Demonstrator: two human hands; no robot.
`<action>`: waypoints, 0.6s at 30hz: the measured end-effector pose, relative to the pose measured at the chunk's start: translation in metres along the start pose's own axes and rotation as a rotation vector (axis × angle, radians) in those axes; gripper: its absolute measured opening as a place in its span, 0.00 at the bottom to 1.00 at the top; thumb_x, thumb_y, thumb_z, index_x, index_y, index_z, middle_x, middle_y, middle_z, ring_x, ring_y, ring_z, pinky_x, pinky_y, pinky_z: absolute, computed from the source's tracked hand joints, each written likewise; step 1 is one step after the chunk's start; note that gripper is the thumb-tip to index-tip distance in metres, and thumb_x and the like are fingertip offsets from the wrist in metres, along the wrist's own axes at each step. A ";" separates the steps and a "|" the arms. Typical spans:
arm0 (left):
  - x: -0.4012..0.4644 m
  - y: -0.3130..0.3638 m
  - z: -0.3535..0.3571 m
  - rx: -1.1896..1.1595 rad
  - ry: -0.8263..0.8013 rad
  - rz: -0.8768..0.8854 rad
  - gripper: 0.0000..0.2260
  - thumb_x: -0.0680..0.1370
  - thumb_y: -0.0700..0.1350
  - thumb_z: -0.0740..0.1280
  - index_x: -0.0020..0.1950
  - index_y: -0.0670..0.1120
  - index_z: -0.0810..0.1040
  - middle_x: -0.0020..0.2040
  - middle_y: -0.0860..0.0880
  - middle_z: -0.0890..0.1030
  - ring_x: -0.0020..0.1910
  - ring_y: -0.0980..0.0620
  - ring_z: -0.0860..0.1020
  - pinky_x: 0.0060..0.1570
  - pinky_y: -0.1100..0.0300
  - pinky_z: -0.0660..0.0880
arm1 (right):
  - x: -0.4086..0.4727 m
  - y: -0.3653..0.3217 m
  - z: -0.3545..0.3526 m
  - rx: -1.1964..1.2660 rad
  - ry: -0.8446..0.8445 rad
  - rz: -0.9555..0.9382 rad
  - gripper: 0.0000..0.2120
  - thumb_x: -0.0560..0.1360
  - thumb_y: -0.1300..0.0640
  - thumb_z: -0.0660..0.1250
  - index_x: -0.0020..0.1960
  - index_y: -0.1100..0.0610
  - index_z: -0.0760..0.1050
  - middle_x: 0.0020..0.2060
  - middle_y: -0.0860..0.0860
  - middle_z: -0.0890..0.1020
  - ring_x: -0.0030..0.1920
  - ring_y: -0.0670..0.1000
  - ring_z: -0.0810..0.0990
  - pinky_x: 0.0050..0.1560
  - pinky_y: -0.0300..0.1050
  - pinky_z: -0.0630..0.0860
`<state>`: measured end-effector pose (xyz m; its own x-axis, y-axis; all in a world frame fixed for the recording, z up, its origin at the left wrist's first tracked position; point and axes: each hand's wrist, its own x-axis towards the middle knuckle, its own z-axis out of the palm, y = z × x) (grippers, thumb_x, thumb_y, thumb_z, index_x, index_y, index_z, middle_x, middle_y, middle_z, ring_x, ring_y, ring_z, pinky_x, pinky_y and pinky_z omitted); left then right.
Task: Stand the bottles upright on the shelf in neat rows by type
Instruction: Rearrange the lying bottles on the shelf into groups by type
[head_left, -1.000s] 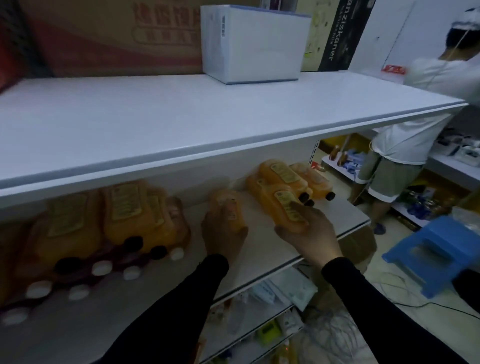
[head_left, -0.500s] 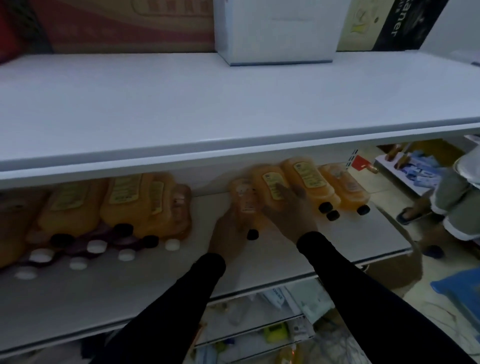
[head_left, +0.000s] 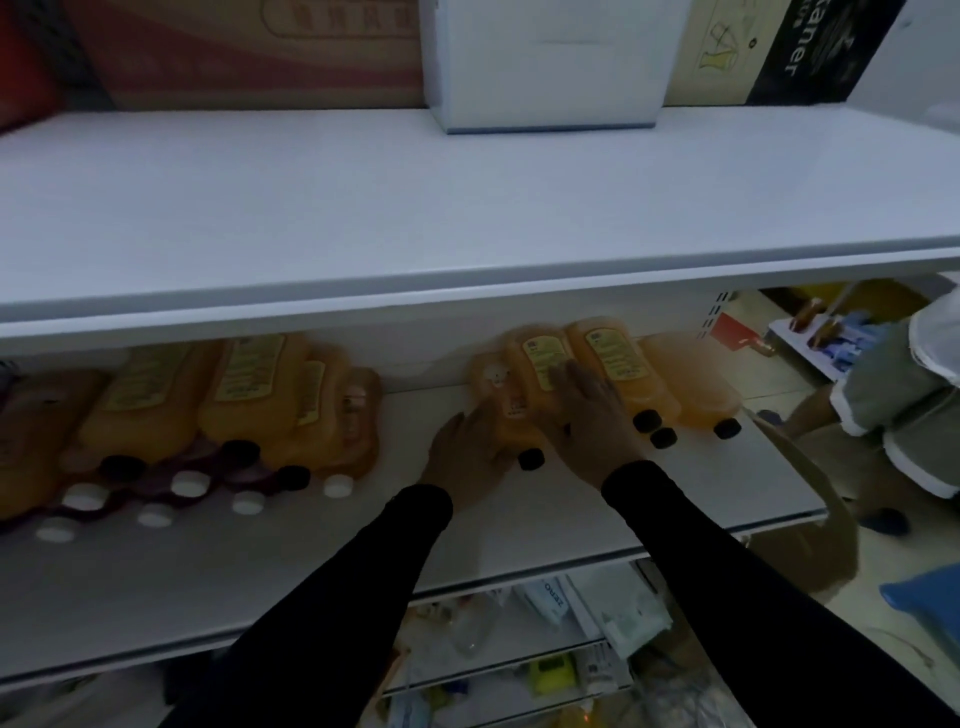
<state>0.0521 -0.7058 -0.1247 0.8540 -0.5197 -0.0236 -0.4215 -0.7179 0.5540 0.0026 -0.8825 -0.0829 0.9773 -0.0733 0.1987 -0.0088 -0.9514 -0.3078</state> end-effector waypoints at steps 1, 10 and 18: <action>0.001 0.000 -0.001 -0.008 -0.016 -0.017 0.32 0.81 0.56 0.58 0.79 0.47 0.47 0.76 0.46 0.63 0.73 0.44 0.63 0.73 0.52 0.55 | 0.002 0.000 -0.001 0.008 -0.009 0.010 0.31 0.80 0.43 0.58 0.77 0.56 0.57 0.77 0.57 0.57 0.77 0.56 0.54 0.76 0.53 0.48; -0.029 0.012 -0.048 0.061 0.192 0.075 0.19 0.80 0.45 0.63 0.68 0.37 0.70 0.63 0.37 0.76 0.62 0.39 0.73 0.59 0.52 0.67 | 0.000 -0.017 -0.016 0.149 0.086 -0.011 0.30 0.78 0.43 0.63 0.74 0.57 0.64 0.74 0.58 0.64 0.72 0.60 0.63 0.71 0.54 0.61; -0.114 -0.005 -0.129 0.266 0.525 -0.026 0.18 0.78 0.52 0.61 0.61 0.42 0.77 0.58 0.41 0.79 0.59 0.42 0.75 0.57 0.58 0.65 | 0.002 -0.095 0.004 0.354 0.075 -0.206 0.28 0.77 0.41 0.62 0.72 0.54 0.67 0.71 0.56 0.69 0.70 0.56 0.66 0.68 0.48 0.65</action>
<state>-0.0034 -0.5835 -0.0173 0.8732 -0.2503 0.4182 -0.4027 -0.8539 0.3296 0.0060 -0.7910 -0.0565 0.9328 0.0733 0.3530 0.2712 -0.7879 -0.5529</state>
